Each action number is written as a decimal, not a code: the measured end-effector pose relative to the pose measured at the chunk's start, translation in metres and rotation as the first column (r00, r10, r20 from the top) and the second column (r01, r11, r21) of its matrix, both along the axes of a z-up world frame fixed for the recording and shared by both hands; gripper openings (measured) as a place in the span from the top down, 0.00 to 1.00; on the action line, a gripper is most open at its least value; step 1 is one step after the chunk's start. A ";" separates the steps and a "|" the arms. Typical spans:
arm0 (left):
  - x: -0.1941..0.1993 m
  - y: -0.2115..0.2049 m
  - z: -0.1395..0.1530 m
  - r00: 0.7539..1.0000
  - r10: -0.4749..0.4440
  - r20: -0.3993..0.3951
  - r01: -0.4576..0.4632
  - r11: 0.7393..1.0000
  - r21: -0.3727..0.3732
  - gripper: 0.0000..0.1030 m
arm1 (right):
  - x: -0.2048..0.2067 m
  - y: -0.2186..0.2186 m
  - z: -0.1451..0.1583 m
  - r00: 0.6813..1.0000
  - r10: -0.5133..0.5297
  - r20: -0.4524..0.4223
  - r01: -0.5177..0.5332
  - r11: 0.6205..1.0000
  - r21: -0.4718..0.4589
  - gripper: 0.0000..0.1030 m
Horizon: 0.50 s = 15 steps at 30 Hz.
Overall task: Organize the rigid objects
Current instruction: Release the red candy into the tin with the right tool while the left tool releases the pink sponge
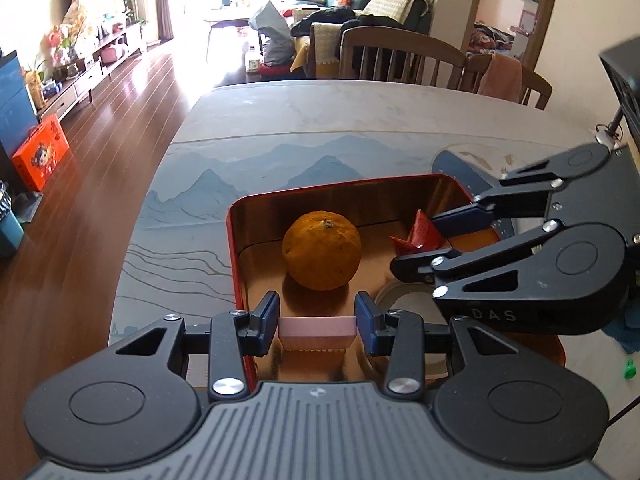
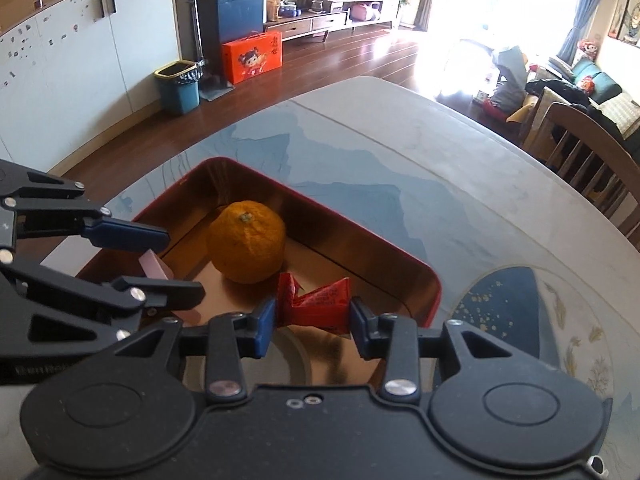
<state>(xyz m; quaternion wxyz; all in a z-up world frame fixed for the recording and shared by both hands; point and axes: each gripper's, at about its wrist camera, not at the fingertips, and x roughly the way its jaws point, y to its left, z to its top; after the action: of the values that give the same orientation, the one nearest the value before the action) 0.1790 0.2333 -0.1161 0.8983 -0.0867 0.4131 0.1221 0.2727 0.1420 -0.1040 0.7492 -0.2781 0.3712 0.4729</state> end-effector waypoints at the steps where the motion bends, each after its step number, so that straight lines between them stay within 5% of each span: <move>1: 0.000 -0.001 -0.001 1.000 -0.006 -0.003 0.006 1.000 0.002 0.61 | -0.001 0.000 0.001 1.000 0.003 -0.003 -0.003 1.000 -0.002 0.62; 15: -0.002 -0.003 -0.002 1.000 -0.003 -0.013 0.003 1.000 -0.001 0.61 | -0.002 -0.007 0.007 1.000 -0.008 -0.003 0.008 1.000 -0.002 0.49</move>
<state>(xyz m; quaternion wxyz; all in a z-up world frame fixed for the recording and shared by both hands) 0.1766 0.2300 -0.1176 0.8957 -0.0856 0.4192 0.1212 0.2708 0.1352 -0.0971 0.7502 -0.2764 0.3740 0.4700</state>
